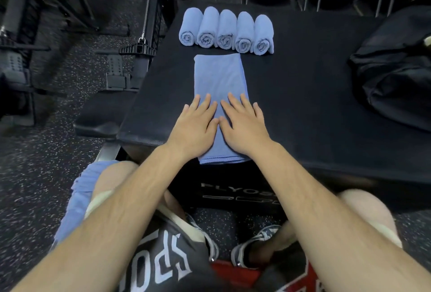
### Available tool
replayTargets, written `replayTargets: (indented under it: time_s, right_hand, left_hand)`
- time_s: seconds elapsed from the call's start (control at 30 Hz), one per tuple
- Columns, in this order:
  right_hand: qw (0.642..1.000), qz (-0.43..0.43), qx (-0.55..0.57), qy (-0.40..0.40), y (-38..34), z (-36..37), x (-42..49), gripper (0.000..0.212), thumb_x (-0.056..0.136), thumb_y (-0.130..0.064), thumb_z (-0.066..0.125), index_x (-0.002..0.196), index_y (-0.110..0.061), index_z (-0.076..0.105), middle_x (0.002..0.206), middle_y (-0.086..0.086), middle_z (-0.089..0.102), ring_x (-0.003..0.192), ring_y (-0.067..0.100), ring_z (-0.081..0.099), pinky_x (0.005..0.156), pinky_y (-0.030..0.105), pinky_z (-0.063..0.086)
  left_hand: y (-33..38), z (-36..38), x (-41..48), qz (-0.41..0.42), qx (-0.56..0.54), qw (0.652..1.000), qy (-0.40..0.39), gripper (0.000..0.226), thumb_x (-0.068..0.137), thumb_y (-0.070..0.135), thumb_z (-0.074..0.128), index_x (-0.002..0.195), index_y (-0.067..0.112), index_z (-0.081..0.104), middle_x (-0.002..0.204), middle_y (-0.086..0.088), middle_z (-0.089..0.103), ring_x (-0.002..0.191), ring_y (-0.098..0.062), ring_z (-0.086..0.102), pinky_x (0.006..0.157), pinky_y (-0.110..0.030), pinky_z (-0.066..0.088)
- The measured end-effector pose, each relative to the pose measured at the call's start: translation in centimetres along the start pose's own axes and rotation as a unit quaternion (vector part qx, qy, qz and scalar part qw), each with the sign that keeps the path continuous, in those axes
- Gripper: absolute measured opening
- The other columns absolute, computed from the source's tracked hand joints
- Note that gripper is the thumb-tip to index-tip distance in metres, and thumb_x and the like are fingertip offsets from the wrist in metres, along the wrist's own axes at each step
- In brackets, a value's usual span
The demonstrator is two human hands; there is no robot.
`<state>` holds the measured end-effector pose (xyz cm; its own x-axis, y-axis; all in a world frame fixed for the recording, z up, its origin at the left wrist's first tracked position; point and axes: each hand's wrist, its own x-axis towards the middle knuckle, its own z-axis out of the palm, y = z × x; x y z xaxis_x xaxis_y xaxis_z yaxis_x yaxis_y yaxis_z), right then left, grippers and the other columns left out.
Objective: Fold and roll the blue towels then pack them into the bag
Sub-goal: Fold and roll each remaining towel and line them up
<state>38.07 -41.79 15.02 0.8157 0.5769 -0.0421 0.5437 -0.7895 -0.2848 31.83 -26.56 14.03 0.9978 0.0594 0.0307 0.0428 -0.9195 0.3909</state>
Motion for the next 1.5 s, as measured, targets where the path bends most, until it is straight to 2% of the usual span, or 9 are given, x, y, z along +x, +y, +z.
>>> replayTargets:
  time_s: [0.13,0.3,0.37,0.6,0.8,0.9,1.03,1.2,1.5]
  right_hand:
    - [1.000,-0.007,0.010,0.008,-0.3,0.4,-3.3,0.056,0.109,-0.043,0.025,0.161,-0.022,0.025,0.171,-0.002,0.010,0.157,0.023,-0.002,0.126,0.046,0.007]
    - [0.988,-0.039,0.094,0.113,0.9,1.2,-7.5,0.049,0.099,-0.043,0.052,0.143,-0.023,0.055,0.158,-0.005,0.041,0.153,0.017,0.023,0.121,0.040,0.025]
    - [0.991,-0.055,0.068,0.103,1.0,1.8,-8.2,0.055,0.095,-0.047,0.052,0.145,-0.023,0.053,0.159,-0.005,0.040,0.153,0.017,0.023,0.124,0.039,0.019]
    - [0.997,-0.032,0.047,0.044,-0.2,1.1,-4.3,0.060,0.104,-0.049,0.040,0.157,-0.021,0.037,0.168,-0.003,0.023,0.157,0.018,0.009,0.127,0.039,0.012]
    - [0.995,-0.073,0.003,0.066,0.7,2.5,-5.8,0.063,0.105,-0.057,0.031,0.160,-0.026,0.029,0.169,-0.004,0.016,0.158,0.019,0.003,0.128,0.042,0.007]
    - [0.985,-0.112,-0.018,0.127,2.2,3.7,-7.4,0.062,0.103,-0.057,0.043,0.155,-0.022,0.042,0.165,0.000,0.031,0.155,0.022,0.019,0.126,0.042,0.018]
    - [0.964,-0.160,0.009,0.210,3.8,4.7,-8.7,0.048,0.102,-0.042,0.059,0.140,-0.013,0.061,0.151,0.003,0.053,0.145,0.023,0.043,0.118,0.044,0.036]
    - [0.963,-0.159,0.057,0.210,3.9,4.6,-8.6,0.040,0.097,-0.036,0.068,0.131,-0.014,0.068,0.143,0.000,0.060,0.138,0.022,0.051,0.115,0.040,0.038]
    - [0.955,-0.166,0.125,0.213,4.6,4.0,-8.8,0.023,0.093,-0.027,0.074,0.113,-0.014,0.076,0.129,-0.003,0.070,0.118,0.024,0.062,0.098,0.045,0.051]
  left_hand:
    - [1.5,1.0,-3.9,0.043,-0.015,0.998,0.042,0.052,0.108,0.030,0.036,0.156,0.009,0.038,0.166,-0.006,0.027,0.156,-0.028,0.014,0.126,-0.048,0.017]
    - [0.2,3.0,-7.6,0.109,0.050,0.991,0.061,0.083,0.091,0.067,0.052,0.157,0.021,0.037,0.168,-0.001,0.021,0.157,-0.028,0.009,0.125,-0.046,0.012]
    - [-0.8,3.2,-7.7,0.124,0.092,0.987,0.053,0.084,0.090,0.070,0.052,0.159,0.026,0.033,0.169,0.003,0.018,0.157,-0.026,0.008,0.125,-0.049,0.016]
    - [-2.4,0.6,-4.3,0.113,0.095,0.989,0.009,0.072,0.099,0.066,0.020,0.159,0.028,0.031,0.167,0.007,0.019,0.157,-0.020,0.010,0.126,-0.047,0.018]
    - [-3.2,0.4,-5.4,0.135,0.084,0.987,0.034,0.068,0.102,0.062,0.032,0.160,0.025,0.030,0.168,0.007,0.019,0.157,-0.018,0.009,0.126,-0.044,0.015]
    - [-3.5,2.0,-7.5,0.126,0.074,0.986,0.076,0.063,0.104,0.051,0.039,0.159,0.022,0.032,0.168,0.005,0.020,0.157,-0.017,0.009,0.126,-0.042,0.014]
    - [-4.0,3.3,-8.9,0.119,0.036,0.979,0.163,0.052,0.101,0.032,0.055,0.150,0.018,0.049,0.161,0.003,0.038,0.151,-0.019,0.031,0.121,-0.042,0.024]
    - [-4.3,3.3,-8.5,0.121,-0.018,0.974,0.189,0.038,0.097,0.027,0.062,0.134,0.019,0.066,0.148,0.006,0.055,0.143,-0.017,0.045,0.117,-0.039,0.030]
    - [-4.6,2.6,-8.7,0.101,-0.092,0.973,0.188,0.025,0.101,0.023,0.055,0.119,0.017,0.072,0.137,0.012,0.062,0.137,-0.011,0.051,0.118,-0.037,0.033]
